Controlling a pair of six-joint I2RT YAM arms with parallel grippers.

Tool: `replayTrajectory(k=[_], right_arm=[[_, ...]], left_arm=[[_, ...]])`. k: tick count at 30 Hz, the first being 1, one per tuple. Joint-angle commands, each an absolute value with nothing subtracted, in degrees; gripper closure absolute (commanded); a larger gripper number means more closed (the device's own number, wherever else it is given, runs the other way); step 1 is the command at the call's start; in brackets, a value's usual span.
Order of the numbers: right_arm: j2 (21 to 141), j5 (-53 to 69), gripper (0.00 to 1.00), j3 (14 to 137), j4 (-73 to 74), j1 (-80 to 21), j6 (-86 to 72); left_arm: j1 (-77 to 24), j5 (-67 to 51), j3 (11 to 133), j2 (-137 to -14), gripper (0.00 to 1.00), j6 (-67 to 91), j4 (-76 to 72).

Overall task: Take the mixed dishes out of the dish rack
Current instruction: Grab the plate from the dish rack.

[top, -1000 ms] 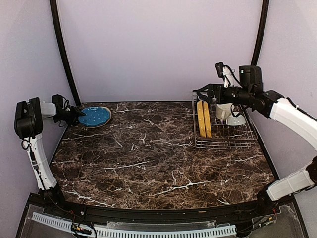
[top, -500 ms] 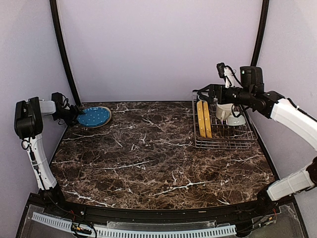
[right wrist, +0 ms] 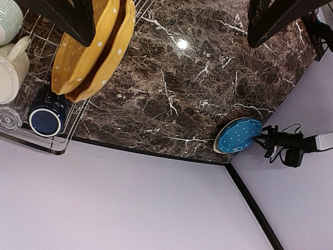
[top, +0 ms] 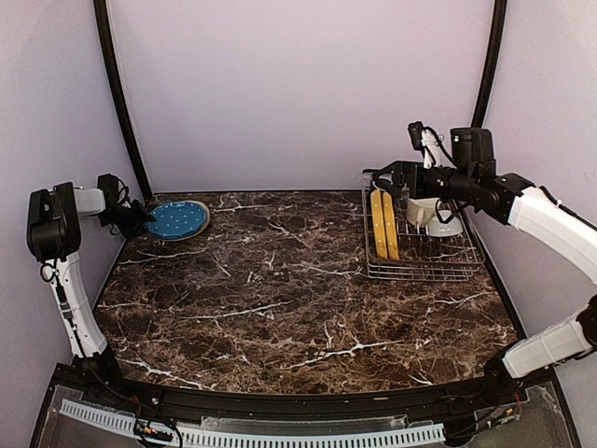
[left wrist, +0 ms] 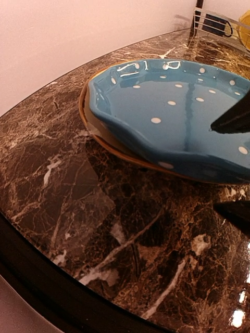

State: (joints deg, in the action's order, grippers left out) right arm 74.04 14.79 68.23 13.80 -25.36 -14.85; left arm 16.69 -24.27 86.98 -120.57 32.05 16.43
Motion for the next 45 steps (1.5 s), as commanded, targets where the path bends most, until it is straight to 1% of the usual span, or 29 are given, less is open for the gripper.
replayTrajectory(k=[1,2,4,7,10,12,14,15,16,17,18,20,21,22,26,31,34,39,45], right_arm=[[74.35,10.50,0.01,68.03,14.25,-24.68,-17.31],[74.51,10.00,0.01,68.36,15.08,-24.35,-18.17],[75.19,10.75,0.01,69.48,17.00,-23.09,-20.53],[77.29,13.04,0.01,72.23,21.18,-20.61,-24.64],[80.17,13.95,0.01,75.57,26.35,-18.79,-28.20],[81.71,14.29,0.01,77.15,29.05,-18.11,-29.91],[82.95,14.22,0.01,78.31,30.88,-17.93,-30.28],[83.46,13.95,0.01,78.69,31.64,-17.86,-30.57],[84.04,13.72,0.01,79.15,32.55,-17.78,-31.11],[84.81,13.79,0.01,79.76,33.50,-17.68,-31.56],[85.52,14.06,0.01,80.44,34.42,-17.55,-31.91],[87.24,14.82,0.01,81.93,36.44,-17.41,-32.45],[88.00,15.45,0.01,82.66,37.16,-17.40,-32.55],[88.88,16.16,0.01,83.46,38.07,-17.33,-32.52],[92.62,16.23,0.01,87.16,42.37,-17.23,-32.86],[95.61,17.16,0.01,89.35,43.88,-17.14,-32.13],[95.54,17.67,0.01,88.69,42.10,-17.14,-30.83],[96.44,16.55,0.01,88.90,41.00,-17.12,-29.67],[98.38,19.74,0.02,89.14,39.18,-17.14,-27.84]], left_arm=[[15.50,-23.55,87.78,-116.64,0.62,30.70,17.58],[14.95,-23.22,87.80,-116.74,0.65,30.33,17.53],[14.20,-22.73,87.91,-116.80,0.68,29.71,17.57],[13.42,-21.96,88.35,-116.93,0.71,28.88,18.23],[12.96,-21.52,89.17,-117.25,0.71,27.98,19.34],[12.83,-21.30,89.78,-117.43,0.68,27.61,20.22],[12.81,-20.70,90.46,-117.36,0.60,27.23,21.35],[12.80,-20.20,91.08,-117.30,0.53,26.89,21.79],[12.82,-19.90,91.38,-117.23,0.50,26.72,22.70],[12.81,-19.37,91.90,-117.04,0.44,26.37,23.04],[12.78,-19.04,92.09,-116.84,0.41,26.19,23.80],[12.77,-18.23,92.42,-115.80,0.31,25.74,24.38],[12.79,-17.59,92.30,-114.71,0.28,25.40,24.40],[12.73,-17.23,92.16,-114.04,0.22,25.27,24.47],[12.23,-15.36,90.88,-109.50,0.14,24.38,24.33],[9.27,-16.06,90.24,-104.12,0.11,23.49,22.85],[7.13,-19.74,87.78,-102.18,0.11,25.23,19.42],[-0.02,-23.64,86.63,-100.81,0.12,26.80,16.22],[-8.56,-25.52,86.48,-99.87,0.12,26.11,15.52]])
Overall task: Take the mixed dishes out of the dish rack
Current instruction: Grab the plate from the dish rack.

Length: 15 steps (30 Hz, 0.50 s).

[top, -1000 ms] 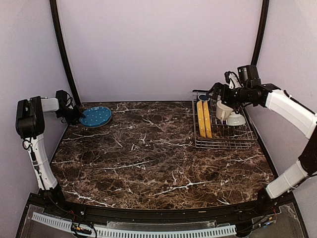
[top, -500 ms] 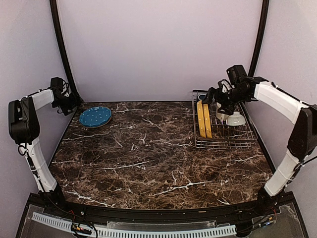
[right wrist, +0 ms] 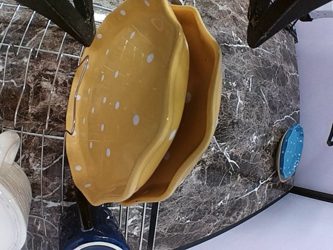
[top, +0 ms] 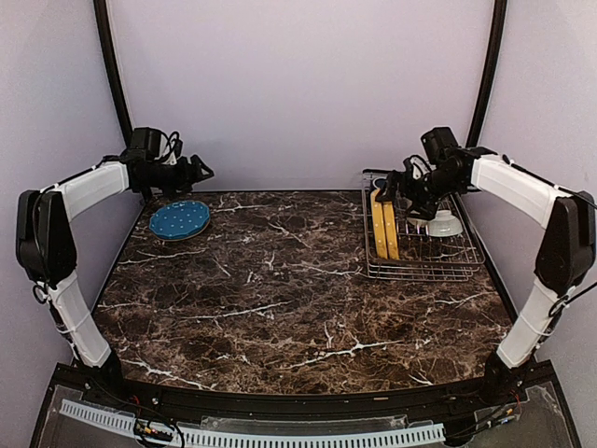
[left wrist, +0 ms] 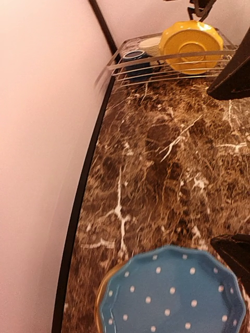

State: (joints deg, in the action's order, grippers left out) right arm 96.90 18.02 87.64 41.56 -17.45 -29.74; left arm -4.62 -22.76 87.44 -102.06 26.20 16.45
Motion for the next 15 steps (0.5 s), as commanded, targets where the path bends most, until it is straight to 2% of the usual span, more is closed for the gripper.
replayTrajectory(k=[1,7,15], right_arm=[[98.67,19.63,0.02,89.32,39.13,-17.14,-27.62],[102.75,20.25,0.09,94.56,43.40,-17.12,-24.06],[107.14,21.13,0.19,101.27,50.73,-17.14,-20.53]], left_arm=[[-10.31,-25.50,86.46,-99.68,0.12,25.78,15.54],[-16.01,-25.31,86.15,-100.21,0.12,24.96,15.19],[-18.78,-26.15,86.37,-101.36,0.12,25.09,15.38]])
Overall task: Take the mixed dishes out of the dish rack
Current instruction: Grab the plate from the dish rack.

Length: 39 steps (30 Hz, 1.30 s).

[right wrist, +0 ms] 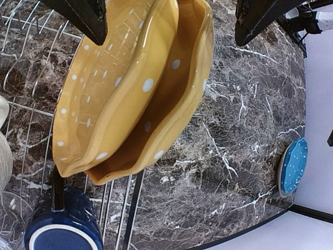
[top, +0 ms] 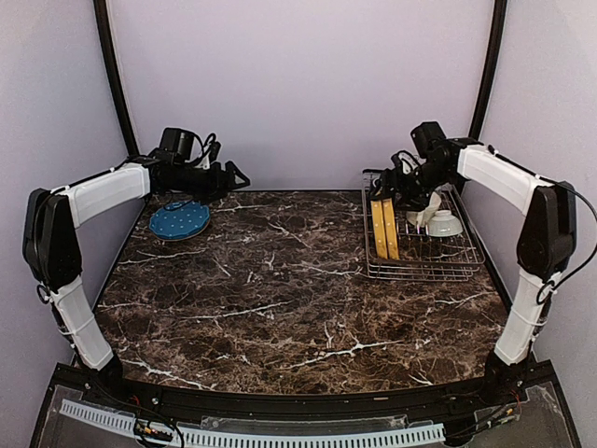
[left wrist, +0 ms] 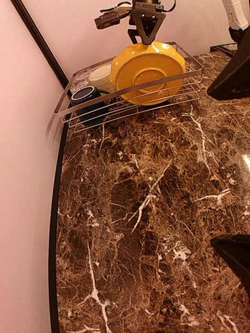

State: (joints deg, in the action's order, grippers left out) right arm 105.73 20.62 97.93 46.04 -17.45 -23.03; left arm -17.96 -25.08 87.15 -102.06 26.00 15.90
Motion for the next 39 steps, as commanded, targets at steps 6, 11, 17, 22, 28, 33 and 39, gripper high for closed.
replayTrajectory(k=[6,11,17,22,28,33,39], right_arm=[[107.58,21.59,0.26,102.17,50.72,-17.20,-20.54],[106.66,20.58,0.33,102.41,50.96,-17.14,-20.32],[105.75,17.49,0.44,101.79,52.22,-17.16,-19.61],[105.29,15.46,0.55,100.75,52.84,-17.23,-19.57],[104.23,13.18,0.56,99.28,52.46,-17.23,-19.70],[102.68,16.40,0.50,98.13,50.21,-17.20,-19.82],[100.58,16.89,0.40,97.08,47.94,-17.23,-20.22]], left_arm=[[-19.37,-26.28,86.46,-101.38,0.12,25.00,15.47],[-19.79,-25.87,86.56,-101.45,0.12,24.51,15.80],[-20.29,-25.52,86.75,-101.68,0.12,23.98,16.17],[-20.62,-25.55,86.86,-102.06,0.12,23.75,16.34],[-20.95,-25.32,87.17,-102.35,0.12,23.31,16.76],[-21.09,-25.30,87.32,-102.48,0.12,23.17,16.96],[-21.26,-25.45,87.44,-102.66,0.12,23.08,17.12]])
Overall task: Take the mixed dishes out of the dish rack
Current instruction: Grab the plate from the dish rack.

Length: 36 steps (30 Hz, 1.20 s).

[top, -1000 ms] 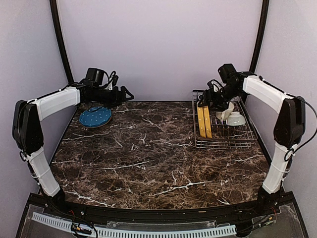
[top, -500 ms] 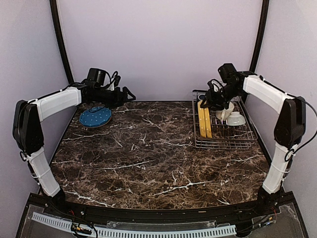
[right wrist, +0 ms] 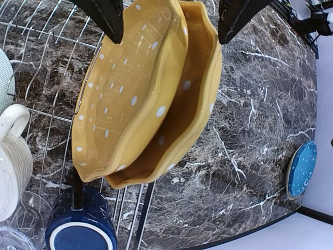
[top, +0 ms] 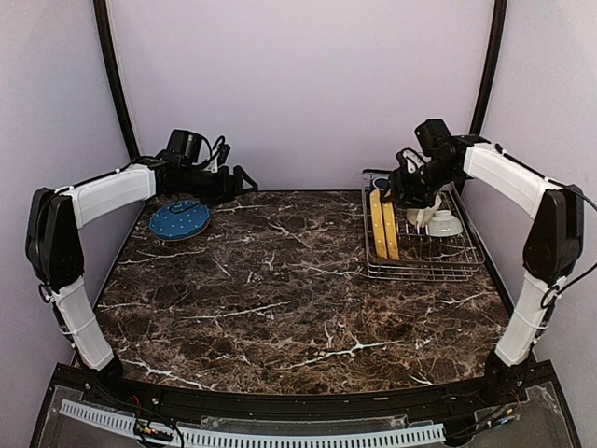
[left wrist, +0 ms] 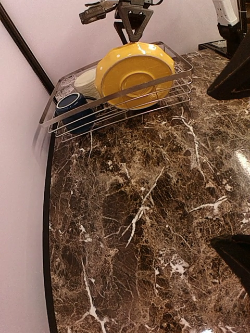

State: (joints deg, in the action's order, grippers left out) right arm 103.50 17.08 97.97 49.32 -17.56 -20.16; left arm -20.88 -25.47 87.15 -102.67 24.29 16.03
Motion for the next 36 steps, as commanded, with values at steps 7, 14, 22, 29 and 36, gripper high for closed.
replayTrajectory(k=[7,14,22,29,36], right_arm=[[100.40,14.74,0.33,95.30,47.47,-17.23,-20.47],[100.61,14.23,0.45,93.36,46.75,-17.25,-20.74],[102.44,13.34,0.47,93.09,46.17,-18.30,-21.37],[104.26,6.57,0.44,93.51,47.42,-20.18,-21.70],[103.89,0.37,0.45,92.95,48.53,-20.13,-21.53]], left_arm=[[-21.36,-25.72,87.62,-102.74,0.12,23.10,17.25],[-21.61,-25.77,87.80,-102.87,0.12,23.05,17.48],[-21.79,-26.19,87.89,-103.00,0.12,23.18,17.49],[-21.93,-26.21,87.96,-103.01,0.12,23.13,17.53],[-22.04,-25.66,88.10,-103.03,0.12,22.64,17.83]])
